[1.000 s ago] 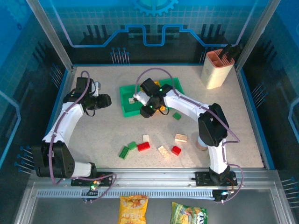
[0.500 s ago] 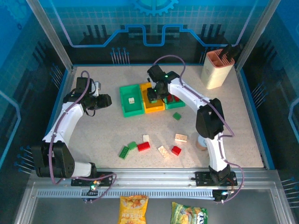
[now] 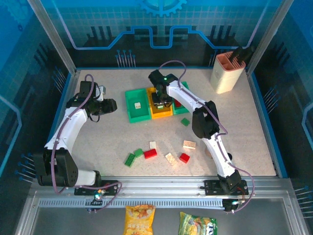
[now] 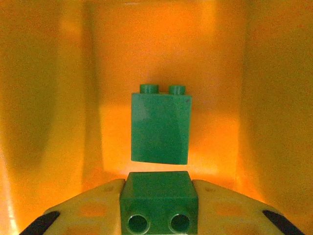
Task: Sort the legos into containers by color
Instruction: Place the lego in the container.
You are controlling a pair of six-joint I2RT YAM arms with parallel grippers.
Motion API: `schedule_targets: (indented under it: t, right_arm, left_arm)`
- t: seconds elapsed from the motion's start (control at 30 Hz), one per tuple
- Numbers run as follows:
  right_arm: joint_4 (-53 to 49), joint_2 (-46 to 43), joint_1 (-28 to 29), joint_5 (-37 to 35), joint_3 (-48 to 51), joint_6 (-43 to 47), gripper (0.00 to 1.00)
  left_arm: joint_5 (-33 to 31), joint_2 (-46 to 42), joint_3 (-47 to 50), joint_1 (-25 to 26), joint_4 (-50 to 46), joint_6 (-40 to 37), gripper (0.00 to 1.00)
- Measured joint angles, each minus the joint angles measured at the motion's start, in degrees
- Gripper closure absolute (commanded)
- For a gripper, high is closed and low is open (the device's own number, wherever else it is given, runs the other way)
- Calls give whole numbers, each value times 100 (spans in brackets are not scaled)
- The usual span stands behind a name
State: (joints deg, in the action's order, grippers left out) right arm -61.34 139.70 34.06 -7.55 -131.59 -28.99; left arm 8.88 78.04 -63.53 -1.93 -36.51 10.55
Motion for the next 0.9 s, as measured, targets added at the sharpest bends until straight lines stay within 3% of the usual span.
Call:
schedule_targets:
  t: [0.9]
  right_arm:
    - [-125,459,0,35,-212,-127,72]
  left_arm:
    - [0,0,0,-2,0,0,46]
